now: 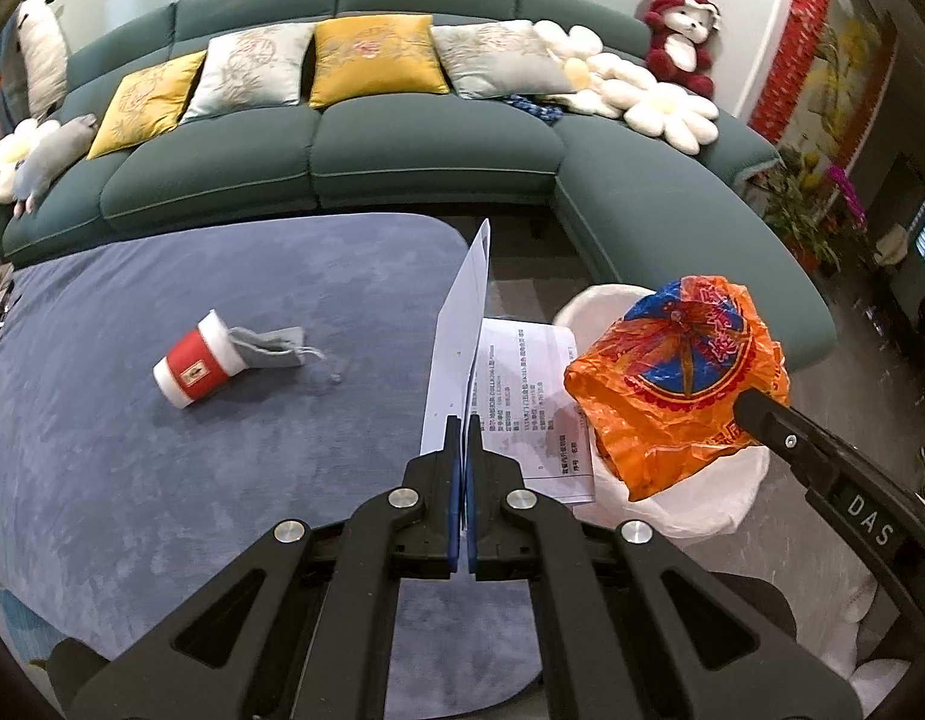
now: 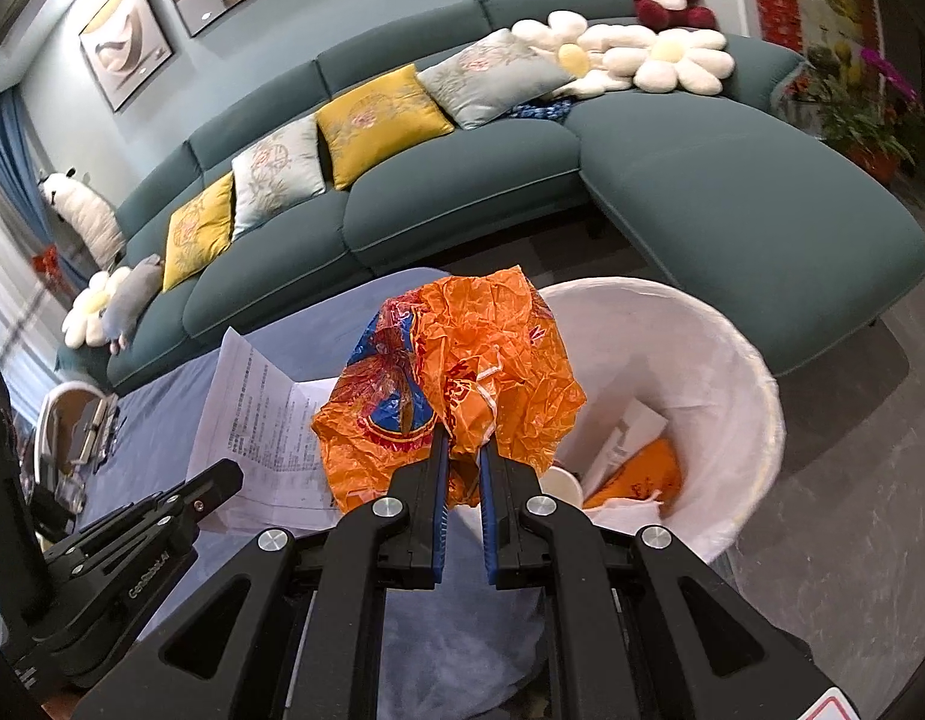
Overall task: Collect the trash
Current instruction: 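Carry the orange bag and receipt over the bin and open the left gripper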
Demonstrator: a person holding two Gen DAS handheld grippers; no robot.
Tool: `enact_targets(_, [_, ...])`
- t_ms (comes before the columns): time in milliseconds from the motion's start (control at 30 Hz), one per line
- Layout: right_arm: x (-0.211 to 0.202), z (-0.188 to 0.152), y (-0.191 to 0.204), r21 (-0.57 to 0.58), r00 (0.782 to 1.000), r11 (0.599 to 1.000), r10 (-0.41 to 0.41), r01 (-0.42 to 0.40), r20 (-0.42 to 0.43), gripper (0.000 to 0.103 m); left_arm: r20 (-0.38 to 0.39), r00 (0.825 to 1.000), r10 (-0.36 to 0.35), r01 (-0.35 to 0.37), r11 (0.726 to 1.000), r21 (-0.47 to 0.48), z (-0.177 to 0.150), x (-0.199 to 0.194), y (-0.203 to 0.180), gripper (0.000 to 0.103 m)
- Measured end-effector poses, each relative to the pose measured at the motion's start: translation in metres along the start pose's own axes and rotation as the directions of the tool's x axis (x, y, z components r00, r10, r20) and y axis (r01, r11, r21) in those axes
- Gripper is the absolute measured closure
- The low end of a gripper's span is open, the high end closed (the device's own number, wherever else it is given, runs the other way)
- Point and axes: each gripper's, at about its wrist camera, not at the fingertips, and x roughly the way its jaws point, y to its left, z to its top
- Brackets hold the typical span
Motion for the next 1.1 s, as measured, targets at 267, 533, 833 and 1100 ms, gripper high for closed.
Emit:
enact_targets(267, [-0.015,-0.001,-0.036,0.053,0.999,0.998,-0.026,0.025,0.024,0.094,-0.007,1.0,-0.03,0.03,0.998,0.06,0.0,0.005,-0.04,0.102])
enact_targets(533, [-0.024,0.001,-0.09,0.138,0.997,0.988,-0.074,0.068,0.036,0.094,-0.034,0.998,-0.06,0.064,0.99,0.124,0.003,0.024,-0.089,0.102])
enact_targets(833, [-0.024,0.005,-0.139,0.221,0.991,0.969,-0.125,0.114,0.037,0.094,-0.068,0.994,-0.08,0.088,0.988,0.129,0.01,0.053,-0.118,0.094])
enact_targets(1100, [-0.011,0.008,-0.131,0.202,0.993,0.974,-0.11,0.102,0.03,0.093,-0.057,0.997,-0.044,0.05,0.993,0.11,0.013,0.057,-0.114,0.061])
